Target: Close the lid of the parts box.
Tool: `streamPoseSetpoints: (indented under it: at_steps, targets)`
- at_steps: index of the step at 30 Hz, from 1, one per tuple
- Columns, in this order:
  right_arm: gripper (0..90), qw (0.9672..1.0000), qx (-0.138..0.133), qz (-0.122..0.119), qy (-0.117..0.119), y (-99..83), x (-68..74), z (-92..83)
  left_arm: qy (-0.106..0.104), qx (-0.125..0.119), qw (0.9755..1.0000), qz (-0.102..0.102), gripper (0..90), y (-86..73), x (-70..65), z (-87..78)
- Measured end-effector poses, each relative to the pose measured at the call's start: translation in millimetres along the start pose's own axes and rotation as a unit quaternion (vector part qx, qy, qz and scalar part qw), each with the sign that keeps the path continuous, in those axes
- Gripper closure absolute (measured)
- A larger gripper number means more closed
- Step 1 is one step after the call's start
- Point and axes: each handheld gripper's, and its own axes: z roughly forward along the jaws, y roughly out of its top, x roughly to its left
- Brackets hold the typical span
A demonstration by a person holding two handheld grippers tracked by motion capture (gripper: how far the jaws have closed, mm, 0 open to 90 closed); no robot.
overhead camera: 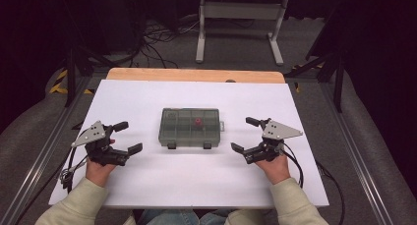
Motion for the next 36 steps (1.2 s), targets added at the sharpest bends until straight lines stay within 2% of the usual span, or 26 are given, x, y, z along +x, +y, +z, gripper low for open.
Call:
streamPoseSetpoints:
  at_steps: [4, 7, 12, 16, 18, 21, 29, 36]
  targets:
    - [0.4, 1.0000, 0.000, 0.005, 0.001, -7.9, 0.6, -3.0, 0.014, -0.007, 0.9999, -0.004, 0.4, -5.8, 0.3, -7.2]
    - [0.3, 0.9999, 0.001, 0.012, -0.001, -15.9, 1.3, -6.3, 0.019, -0.010, 0.9996, -0.020, 0.4, -11.6, 2.6, -13.1]
    - [0.2, 0.9996, 0.002, 0.028, -0.002, -24.9, 2.5, -9.6, 0.028, -0.010, 0.9994, -0.018, 0.4, -16.6, 1.3, -17.0]
    - [0.2, 0.9993, -0.001, 0.037, -0.006, -32.1, 4.3, -15.3, 0.033, -0.005, 0.9994, -0.008, 0.3, -19.8, -1.3, -19.0]
    - [0.2, 0.9992, -0.007, 0.037, -0.013, -36.7, 4.5, -18.0, 0.031, 0.001, 0.9995, -0.004, 0.4, -20.5, -2.4, -19.0]
    - [0.2, 0.9989, 0.002, 0.042, -0.022, -40.5, 2.9, -18.3, 0.029, 0.004, 0.9996, 0.000, 0.4, -20.5, -4.2, -19.8]
    - [0.5, 0.9989, 0.027, 0.028, -0.028, -42.0, 8.0, -19.0, 0.027, -0.001, 0.9995, -0.017, 0.4, -20.9, -0.1, -21.4]
    - [0.5, 0.9982, 0.029, 0.045, -0.028, -42.5, 7.6, -20.3, 0.027, -0.011, 0.9992, -0.029, 0.4, -21.8, 2.8, -23.1]
